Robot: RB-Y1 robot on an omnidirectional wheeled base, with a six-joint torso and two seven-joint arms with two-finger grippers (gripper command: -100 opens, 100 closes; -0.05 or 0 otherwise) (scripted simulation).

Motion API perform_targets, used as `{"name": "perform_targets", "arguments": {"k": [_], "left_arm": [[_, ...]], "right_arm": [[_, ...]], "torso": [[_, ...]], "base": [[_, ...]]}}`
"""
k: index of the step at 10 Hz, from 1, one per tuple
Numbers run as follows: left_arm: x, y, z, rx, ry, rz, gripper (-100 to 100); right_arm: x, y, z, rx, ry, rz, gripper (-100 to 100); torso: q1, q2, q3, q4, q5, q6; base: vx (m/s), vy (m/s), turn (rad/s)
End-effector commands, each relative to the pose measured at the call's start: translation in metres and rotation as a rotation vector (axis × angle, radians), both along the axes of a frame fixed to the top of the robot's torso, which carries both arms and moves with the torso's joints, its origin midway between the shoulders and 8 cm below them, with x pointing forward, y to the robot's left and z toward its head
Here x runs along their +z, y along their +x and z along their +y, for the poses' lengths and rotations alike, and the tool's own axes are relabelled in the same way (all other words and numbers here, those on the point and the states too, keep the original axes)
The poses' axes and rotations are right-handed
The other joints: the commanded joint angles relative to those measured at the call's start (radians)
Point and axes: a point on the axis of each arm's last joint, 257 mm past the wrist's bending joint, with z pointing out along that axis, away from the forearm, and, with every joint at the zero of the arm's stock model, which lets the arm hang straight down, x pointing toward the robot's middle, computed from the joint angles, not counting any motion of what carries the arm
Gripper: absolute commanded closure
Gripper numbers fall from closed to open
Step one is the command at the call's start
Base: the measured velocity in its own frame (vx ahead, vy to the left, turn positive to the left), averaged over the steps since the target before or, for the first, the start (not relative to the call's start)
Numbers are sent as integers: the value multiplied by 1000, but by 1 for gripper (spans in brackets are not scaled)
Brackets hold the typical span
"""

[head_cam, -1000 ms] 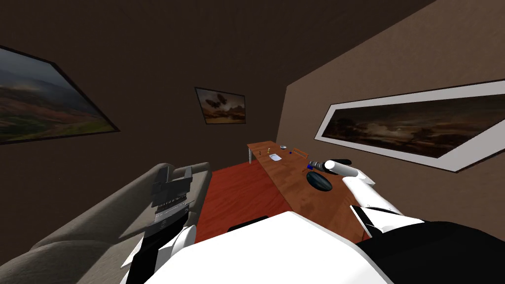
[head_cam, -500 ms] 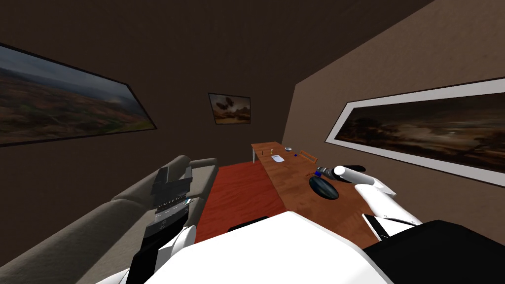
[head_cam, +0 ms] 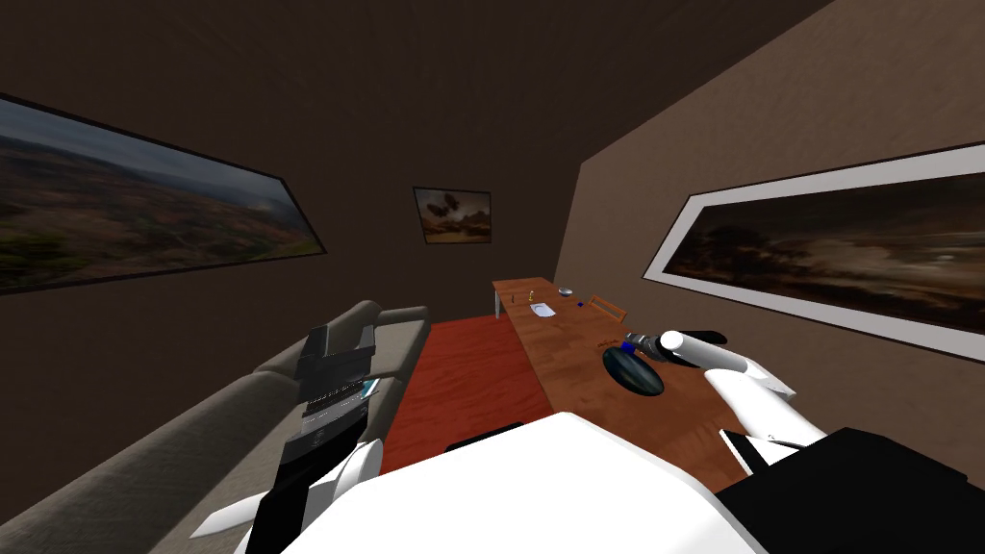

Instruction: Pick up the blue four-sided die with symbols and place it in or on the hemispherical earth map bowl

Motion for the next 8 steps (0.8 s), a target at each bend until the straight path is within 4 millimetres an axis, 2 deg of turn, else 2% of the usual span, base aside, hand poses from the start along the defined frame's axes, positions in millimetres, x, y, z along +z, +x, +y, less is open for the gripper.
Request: {"name": "perform_targets", "arguments": {"k": [1,4,5,6,8], "left_arm": [[0,0,0,0,0,0,0],[0,0,0,0,0,0,0],[0,0,0,0,0,0,0],[0,0,0,0,0,0,0],[0,0,0,0,0,0,0]], "right_arm": [[0,0,0,0,0,0,-100],[0,0,0,0,0,0,-100],[0,0,0,0,0,0,0],[20,3,-4,-2,-2,-7,-100],[39,5,-7,-3,-4,-12,-100]], "torso": [[0,0,0,0,0,0],[2,-1,0,0,0,0],[2,-1,0,0,0,0],[2,-1,0,0,0,0],[3,1,1,0,1,0]], "base": [[0,0,0],[0,0,0],[0,0,0],[-26,15,11],[-38,21,8]]}}
